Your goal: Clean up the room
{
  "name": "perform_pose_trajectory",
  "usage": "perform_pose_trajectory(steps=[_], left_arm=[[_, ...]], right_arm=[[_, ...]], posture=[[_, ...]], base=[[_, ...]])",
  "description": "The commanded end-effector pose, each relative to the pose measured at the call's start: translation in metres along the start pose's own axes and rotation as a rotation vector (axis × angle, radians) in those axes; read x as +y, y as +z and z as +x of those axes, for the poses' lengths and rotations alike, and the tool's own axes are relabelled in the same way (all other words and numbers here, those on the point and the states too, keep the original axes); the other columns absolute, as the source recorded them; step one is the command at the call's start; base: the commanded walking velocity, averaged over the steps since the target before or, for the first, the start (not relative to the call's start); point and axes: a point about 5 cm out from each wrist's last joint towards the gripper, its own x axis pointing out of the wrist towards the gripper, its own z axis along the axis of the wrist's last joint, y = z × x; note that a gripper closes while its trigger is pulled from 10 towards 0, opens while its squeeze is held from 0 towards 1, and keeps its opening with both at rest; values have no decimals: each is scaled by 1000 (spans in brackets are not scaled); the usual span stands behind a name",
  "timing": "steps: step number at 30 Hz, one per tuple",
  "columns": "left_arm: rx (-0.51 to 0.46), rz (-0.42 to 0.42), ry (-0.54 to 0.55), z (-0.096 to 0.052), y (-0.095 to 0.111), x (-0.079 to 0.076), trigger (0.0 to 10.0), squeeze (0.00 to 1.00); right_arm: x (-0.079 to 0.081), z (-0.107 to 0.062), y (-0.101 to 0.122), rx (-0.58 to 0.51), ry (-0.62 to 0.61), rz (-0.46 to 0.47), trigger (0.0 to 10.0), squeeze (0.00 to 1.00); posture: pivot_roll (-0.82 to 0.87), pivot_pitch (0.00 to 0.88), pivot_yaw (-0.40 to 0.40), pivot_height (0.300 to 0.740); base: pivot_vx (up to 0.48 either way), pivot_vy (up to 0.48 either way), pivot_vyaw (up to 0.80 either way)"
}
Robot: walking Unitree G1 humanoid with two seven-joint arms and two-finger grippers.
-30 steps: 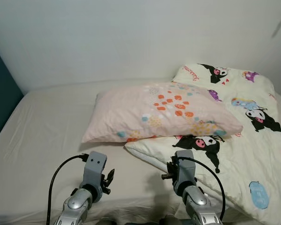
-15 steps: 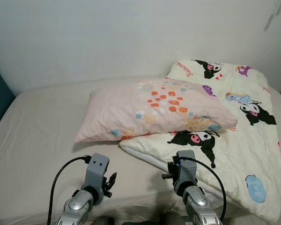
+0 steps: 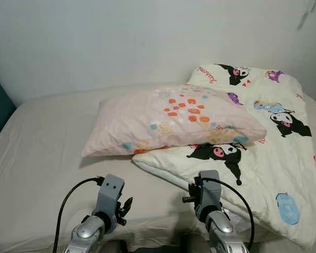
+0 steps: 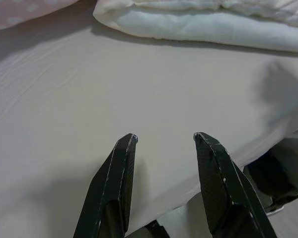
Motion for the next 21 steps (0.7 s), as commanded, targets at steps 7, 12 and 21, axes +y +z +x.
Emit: perform_pose_trajectory(steps=[7,12,21], left_arm=[[24,3,25,4,7,15,10000,0],[18,9,25,5,11,17,10000,0],[10,-139,46,33,34,14,10000,0]], right_arm=[[2,0,2,-17,-4,8,10000,0],[2,-1,1,-17,-8,11,10000,0],[2,3,7,-28,-7,16,10000,0]], posture=[[-34,140,27,627],[-34,137,28,627],[-31,172,22,627]], base=[[0,0,0],[0,0,0],[0,0,0]])
